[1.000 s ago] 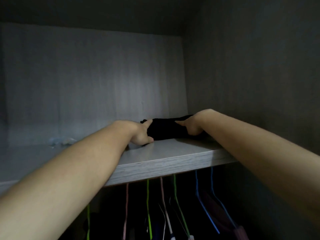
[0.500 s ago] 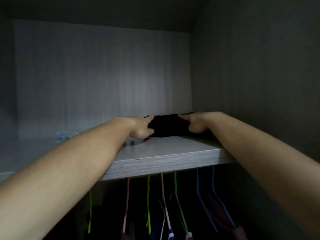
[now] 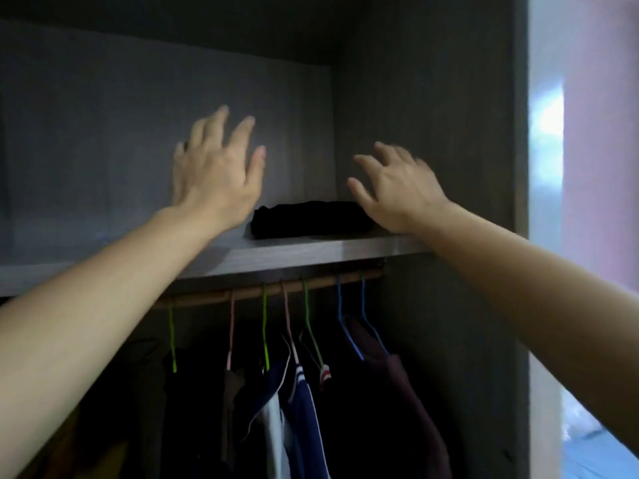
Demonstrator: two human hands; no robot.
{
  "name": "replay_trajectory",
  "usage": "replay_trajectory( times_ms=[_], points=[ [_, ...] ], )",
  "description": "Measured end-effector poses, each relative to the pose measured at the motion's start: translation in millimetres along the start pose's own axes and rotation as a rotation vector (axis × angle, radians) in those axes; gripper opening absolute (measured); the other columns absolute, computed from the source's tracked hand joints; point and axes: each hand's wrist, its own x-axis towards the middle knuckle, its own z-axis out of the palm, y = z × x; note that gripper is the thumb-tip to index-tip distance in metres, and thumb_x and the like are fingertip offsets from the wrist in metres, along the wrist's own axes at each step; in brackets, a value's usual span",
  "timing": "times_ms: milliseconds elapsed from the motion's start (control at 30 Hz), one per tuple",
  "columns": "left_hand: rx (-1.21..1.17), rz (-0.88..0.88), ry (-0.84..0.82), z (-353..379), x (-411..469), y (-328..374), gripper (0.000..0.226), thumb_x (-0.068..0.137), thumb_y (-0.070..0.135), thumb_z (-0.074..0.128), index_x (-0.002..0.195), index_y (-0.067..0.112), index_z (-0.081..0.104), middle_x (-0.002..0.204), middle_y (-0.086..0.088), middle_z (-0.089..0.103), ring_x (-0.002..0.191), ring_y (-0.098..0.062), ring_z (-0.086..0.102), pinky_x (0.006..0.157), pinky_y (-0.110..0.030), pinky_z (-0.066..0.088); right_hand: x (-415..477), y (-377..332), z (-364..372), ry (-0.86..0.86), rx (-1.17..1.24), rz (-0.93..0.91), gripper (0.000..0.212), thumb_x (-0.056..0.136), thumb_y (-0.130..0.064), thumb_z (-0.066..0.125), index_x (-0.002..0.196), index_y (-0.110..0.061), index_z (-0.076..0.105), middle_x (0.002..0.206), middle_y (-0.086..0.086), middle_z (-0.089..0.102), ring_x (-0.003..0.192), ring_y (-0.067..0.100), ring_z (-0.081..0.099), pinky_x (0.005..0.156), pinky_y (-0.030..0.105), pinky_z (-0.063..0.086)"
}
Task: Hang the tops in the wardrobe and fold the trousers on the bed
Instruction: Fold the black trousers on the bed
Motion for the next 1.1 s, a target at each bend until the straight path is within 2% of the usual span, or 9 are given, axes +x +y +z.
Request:
replay_trajectory(
  times_ms=[133,233,400,633,800,933,1100],
  points=[
    [-0.147,0.080,0.165,-29.2,-52.1,32.8,0.056,0.101,0.046,0.030,0.148,0.016,0.037,0.157,-0.019,0.028,0.143,-0.038,0.026,0.107,-0.057,0.029,-67.6,0.3,-46.0,0.165,-0.239,-0.141,0.056,0.102,-0.048,0.032,0.151,-0.021,0.037,0.161,0.018,0.025,0.151,0.033,0.019,0.122,0.050,0.015],
    [-0.331,0.065,0.198,-34.6,-72.5,80.2,0.056,0.103,0.045,0.030,0.151,0.017,0.033,0.160,-0.017,0.022,0.147,-0.033,0.020,0.111,-0.055,0.024,-121.0,18.6,-89.6,0.249,-0.321,-0.094,0.055,0.102,-0.046,0.031,0.150,-0.020,0.040,0.161,0.017,0.026,0.151,0.033,0.020,0.123,0.050,0.013],
    [-0.619,0.105,0.196,-52.1,-95.0,214.9,0.059,0.103,0.045,0.029,0.152,0.014,0.031,0.161,-0.019,0.019,0.148,-0.034,0.018,0.114,-0.054,0.020,-246.8,88.5,-169.6,0.077,-0.559,0.089,0.058,0.103,-0.047,0.032,0.154,-0.019,0.032,0.163,0.019,0.019,0.151,0.036,0.016,0.123,0.052,0.014],
    [-0.941,0.237,-0.042,-123.1,-195.3,444.2,0.062,0.101,0.048,0.027,0.154,0.017,0.025,0.163,-0.017,0.013,0.150,-0.033,0.013,0.116,-0.054,0.016,-456.3,178.8,-274.3,-0.266,-0.794,0.344,0.063,0.101,-0.048,0.036,0.156,-0.019,0.025,0.164,0.019,0.011,0.153,0.034,0.010,0.123,0.051,0.010],
    [-1.118,0.305,-0.181,-178.9,-241.1,603.4,0.064,0.100,0.049,0.029,0.156,0.016,0.023,0.163,-0.016,0.012,0.150,-0.033,0.013,0.117,-0.055,0.016,-593.1,251.8,-362.5,-0.335,-0.888,0.520,0.063,0.100,-0.047,0.038,0.155,-0.018,0.029,0.162,0.020,0.019,0.151,0.036,0.017,0.122,0.052,0.016],
    [-1.159,0.459,-0.249,-214.5,-269.8,721.5,0.068,0.100,0.051,0.033,0.157,0.021,0.013,0.165,-0.013,0.000,0.151,-0.032,0.004,0.118,-0.058,0.012,-677.7,315.8,-434.5,-0.372,-0.974,0.679,0.062,0.098,-0.044,0.046,0.151,-0.013,0.035,0.159,0.022,0.027,0.148,0.038,0.024,0.119,0.055,0.020],
    [-1.237,0.545,-0.316,-241.5,-300.2,824.7,0.068,0.100,0.047,0.038,0.157,0.018,0.015,0.164,-0.014,-0.001,0.151,-0.031,0.002,0.117,-0.061,0.010,-750.9,382.2,-472.1,-0.431,-0.997,0.917,0.065,0.097,-0.042,0.047,0.150,-0.009,0.030,0.156,0.023,0.027,0.145,0.040,0.024,0.116,0.057,0.022]
  ],
)
